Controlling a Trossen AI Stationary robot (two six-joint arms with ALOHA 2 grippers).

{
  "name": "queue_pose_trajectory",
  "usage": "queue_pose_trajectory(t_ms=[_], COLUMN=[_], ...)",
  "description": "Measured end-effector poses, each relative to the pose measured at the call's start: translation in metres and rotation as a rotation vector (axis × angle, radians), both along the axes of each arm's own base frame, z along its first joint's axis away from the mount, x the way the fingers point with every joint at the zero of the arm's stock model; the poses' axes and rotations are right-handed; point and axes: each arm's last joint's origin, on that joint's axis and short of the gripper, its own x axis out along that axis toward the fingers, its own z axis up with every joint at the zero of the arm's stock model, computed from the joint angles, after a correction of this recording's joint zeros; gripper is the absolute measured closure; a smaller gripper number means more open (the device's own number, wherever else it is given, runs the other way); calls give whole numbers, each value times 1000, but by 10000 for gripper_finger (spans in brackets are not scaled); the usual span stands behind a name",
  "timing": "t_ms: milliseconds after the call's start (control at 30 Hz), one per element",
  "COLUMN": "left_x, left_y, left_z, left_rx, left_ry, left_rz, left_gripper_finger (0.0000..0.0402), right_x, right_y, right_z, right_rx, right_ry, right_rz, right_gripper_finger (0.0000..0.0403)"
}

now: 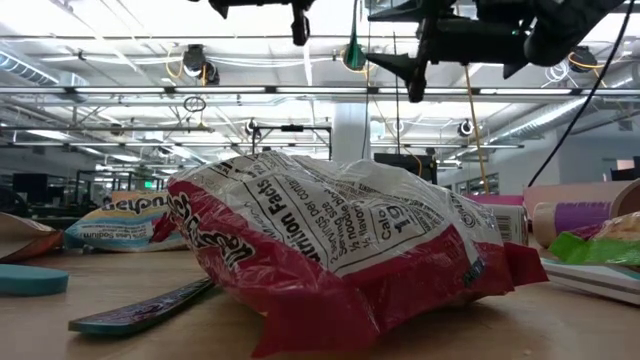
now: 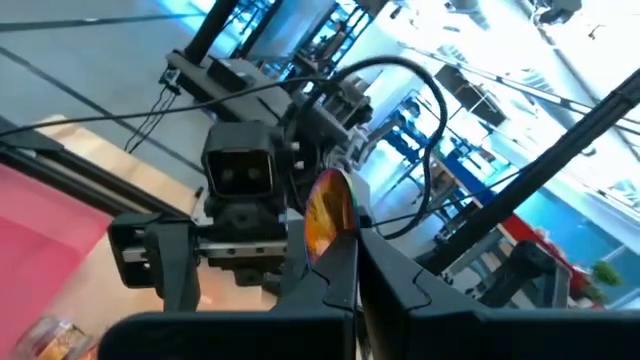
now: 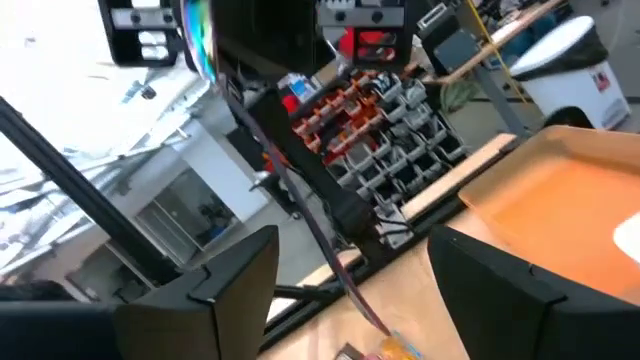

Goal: Pick & Place Food Item
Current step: Put the violet spoon into the red bin

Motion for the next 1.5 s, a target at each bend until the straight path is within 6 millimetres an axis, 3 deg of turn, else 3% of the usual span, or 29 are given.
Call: queue_pose_trajectory(t_ms=[200, 567, 833, 1267, 1500], left_x=[1, 1, 1, 1, 1], left_y=[-1, -1, -1, -1, -1], left_z=[0, -1, -1, -1, -1], left_rx=[0, -2, -5, -13, -23], left_ry=[2, 5, 6, 8, 12], left_rz=[2, 4, 4, 4, 15], left_gripper_finger=[398, 396, 395, 397, 377], right_x=[9, 20, 20, 21, 21], right_y=[8, 20, 20, 20, 20], right_z=[-1, -11, -13, -16, -16], right_rx=[-12, -3, -18, -14, -18], right_ry=[-76, -48, -30, 6, 3], right_rz=[41, 91, 88, 90, 98], right_gripper_finger=[155, 186, 248, 387, 399])
